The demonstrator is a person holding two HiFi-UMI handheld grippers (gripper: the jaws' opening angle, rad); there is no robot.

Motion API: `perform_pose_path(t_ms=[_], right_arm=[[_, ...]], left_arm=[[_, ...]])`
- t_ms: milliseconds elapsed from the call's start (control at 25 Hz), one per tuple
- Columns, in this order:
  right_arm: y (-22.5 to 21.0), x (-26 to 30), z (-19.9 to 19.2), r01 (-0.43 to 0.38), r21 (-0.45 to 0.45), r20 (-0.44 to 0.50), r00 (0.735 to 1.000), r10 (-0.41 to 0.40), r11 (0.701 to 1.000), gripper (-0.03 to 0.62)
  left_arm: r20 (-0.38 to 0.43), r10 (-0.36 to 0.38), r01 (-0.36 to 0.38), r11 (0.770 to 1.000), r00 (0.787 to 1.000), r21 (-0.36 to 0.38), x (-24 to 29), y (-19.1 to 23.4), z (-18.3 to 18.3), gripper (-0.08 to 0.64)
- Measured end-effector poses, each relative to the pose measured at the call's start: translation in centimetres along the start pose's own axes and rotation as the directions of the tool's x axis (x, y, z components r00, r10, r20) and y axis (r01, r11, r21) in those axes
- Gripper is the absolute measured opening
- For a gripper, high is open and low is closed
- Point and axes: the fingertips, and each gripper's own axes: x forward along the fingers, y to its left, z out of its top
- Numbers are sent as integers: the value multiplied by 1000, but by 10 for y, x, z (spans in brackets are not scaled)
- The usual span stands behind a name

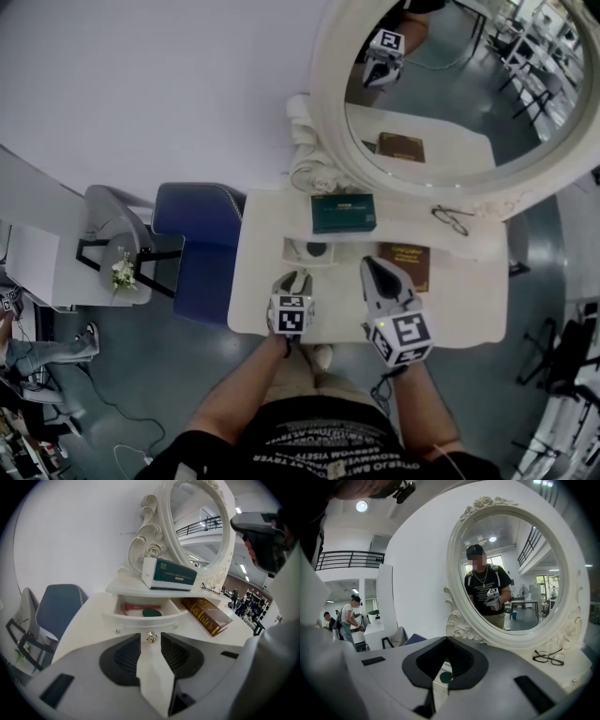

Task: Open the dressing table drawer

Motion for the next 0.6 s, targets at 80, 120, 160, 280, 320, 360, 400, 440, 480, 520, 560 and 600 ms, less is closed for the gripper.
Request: perform_pose_path(t_ms=[80,120,160,280,320,360,400,440,480,520,560,600], right_arm=[[-2,-3,-2,5,2,-4,1000,-5,1000,2],[-3,-5,-4,7,4,-6,1000,-7,1000,2],[-3,-7,-6,8,6,-7,1000,-8,1000,2],[-3,-14,-10,11,0,-8,1000,-11,1000,2],[-3,-17,-11,14,-3,-9,1000,-14,1000,2],[-4,-20,-13,18,-4,-12,1000,-18,1000,2],[-4,-23,-14,21,-4,-15,1000,-21,1000,2],[-4,-25,-15,23,-4,-16,1000,-23,1000,2],[-3,-27,-15,23,-5,-14,1000,-23,1000,2],[-2,-29,-15,22,-6,-12,1000,-22,1000,2],[-1,-32,-14,20,-8,-10,1000,-20,1000,2],[0,-34,-13,19,-10,-6,1000,-19,1000,2]], left_arm=[[31,11,-11,1000,999,12,-11,4,7,127],[49,12,-13,1000,999,17,-18,5,11,127],[71,12,-14,1000,997,23,-25,6,15,127],[166,15,-22,999,986,41,-52,11,35,90],[202,16,-25,999,979,44,-62,12,44,61],[236,16,-28,998,972,48,-72,12,53,33],[269,18,-33,998,963,52,-82,13,62,17],[300,22,-41,998,954,57,-93,14,71,8],[328,25,-48,997,944,64,-104,14,81,5],[355,26,-55,996,935,72,-114,14,91,3],[381,25,-60,995,924,81,-125,13,101,3],[406,23,-64,994,914,90,-136,12,110,3]])
